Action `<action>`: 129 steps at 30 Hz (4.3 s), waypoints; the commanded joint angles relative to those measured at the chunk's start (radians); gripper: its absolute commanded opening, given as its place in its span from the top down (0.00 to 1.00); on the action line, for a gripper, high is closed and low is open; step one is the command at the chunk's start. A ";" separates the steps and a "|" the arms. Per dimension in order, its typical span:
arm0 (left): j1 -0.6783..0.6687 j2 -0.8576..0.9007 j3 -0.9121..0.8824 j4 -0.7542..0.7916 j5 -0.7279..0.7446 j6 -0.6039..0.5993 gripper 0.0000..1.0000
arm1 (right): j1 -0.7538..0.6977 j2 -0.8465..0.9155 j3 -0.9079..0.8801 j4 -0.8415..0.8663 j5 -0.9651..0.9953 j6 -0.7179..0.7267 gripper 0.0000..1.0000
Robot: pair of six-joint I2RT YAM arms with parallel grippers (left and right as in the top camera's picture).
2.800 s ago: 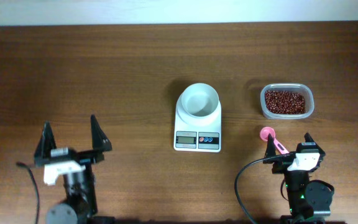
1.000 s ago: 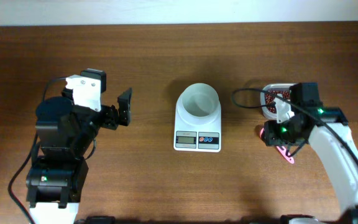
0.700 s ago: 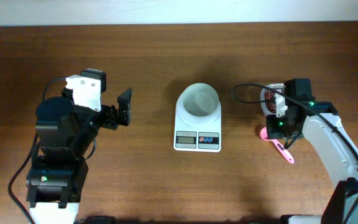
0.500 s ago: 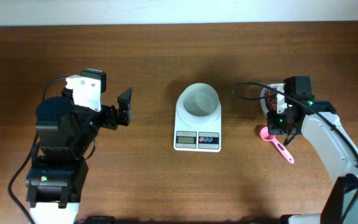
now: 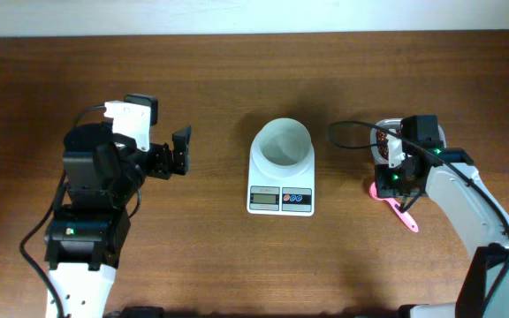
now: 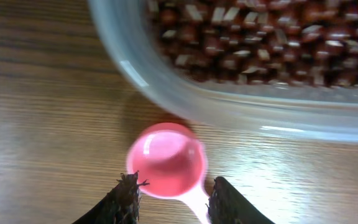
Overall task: Scoop and weigh 50g on scale
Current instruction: 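Grasp the pink scoop handle with the right gripper and lift it, then carry the pink scoop with the right gripper toward the scale center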
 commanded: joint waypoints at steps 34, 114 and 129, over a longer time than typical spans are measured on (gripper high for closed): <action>0.000 0.002 0.016 -0.020 0.010 0.008 0.01 | 0.105 0.051 -0.115 0.169 -0.160 0.575 0.96; 0.000 0.002 0.016 -0.021 0.011 0.008 0.01 | 0.274 -0.324 -0.036 -0.090 -0.105 0.829 0.96; 0.000 0.002 0.016 -0.021 0.011 0.008 0.01 | 0.274 -0.621 -0.036 -0.012 -0.467 1.069 0.96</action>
